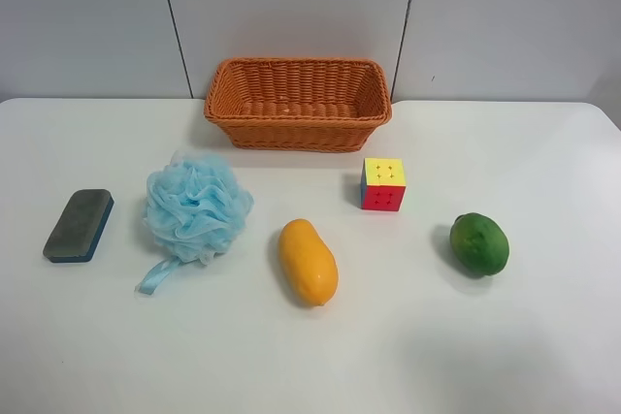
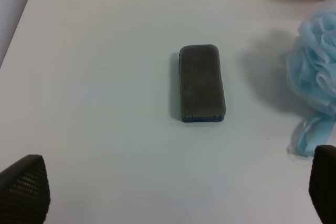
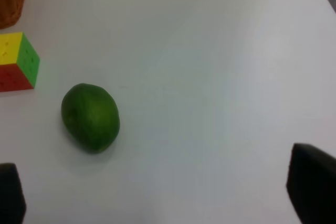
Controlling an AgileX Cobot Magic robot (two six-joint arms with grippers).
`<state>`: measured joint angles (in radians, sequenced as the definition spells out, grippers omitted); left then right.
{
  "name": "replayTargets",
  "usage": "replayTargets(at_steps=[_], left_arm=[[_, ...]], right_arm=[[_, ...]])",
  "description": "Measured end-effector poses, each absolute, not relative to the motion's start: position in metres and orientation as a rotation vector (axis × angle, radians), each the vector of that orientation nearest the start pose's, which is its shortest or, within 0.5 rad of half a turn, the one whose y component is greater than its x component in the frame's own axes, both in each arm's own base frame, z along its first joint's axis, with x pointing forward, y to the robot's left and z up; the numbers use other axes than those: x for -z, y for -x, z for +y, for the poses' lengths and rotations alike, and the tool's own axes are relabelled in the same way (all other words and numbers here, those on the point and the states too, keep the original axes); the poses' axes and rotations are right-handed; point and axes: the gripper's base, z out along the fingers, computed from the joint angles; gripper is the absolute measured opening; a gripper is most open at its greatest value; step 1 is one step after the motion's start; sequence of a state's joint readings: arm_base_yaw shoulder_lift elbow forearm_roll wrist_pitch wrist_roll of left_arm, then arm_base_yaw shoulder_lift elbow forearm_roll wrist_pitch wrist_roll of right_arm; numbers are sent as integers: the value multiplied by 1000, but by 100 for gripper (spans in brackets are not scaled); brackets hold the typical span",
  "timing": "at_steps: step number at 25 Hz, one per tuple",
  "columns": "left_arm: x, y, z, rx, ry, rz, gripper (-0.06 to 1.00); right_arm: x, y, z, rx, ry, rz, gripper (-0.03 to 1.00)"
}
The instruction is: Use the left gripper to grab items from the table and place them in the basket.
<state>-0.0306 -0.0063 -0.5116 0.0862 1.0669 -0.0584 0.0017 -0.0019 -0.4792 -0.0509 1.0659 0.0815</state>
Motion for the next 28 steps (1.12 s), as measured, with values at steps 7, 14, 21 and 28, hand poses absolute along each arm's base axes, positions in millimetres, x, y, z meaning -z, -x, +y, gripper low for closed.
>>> replayTargets(at_steps=[7,14,21,28], left_arm=[[-280,7,7,-45,37,2030,99],[-311,-12,7,-56,30,2158,99],[-372,-89,4,-101,-53,2374,99],[-387,-171,-17,-51,-194,2513,99]], right_arm=[[-271,3,-4,10,-84,2066,99],[-271,3,-4,10,-84,2066,99],[-271,3,-4,10,-84,2066,99],[-271,3,-4,10,-84,2066,99]])
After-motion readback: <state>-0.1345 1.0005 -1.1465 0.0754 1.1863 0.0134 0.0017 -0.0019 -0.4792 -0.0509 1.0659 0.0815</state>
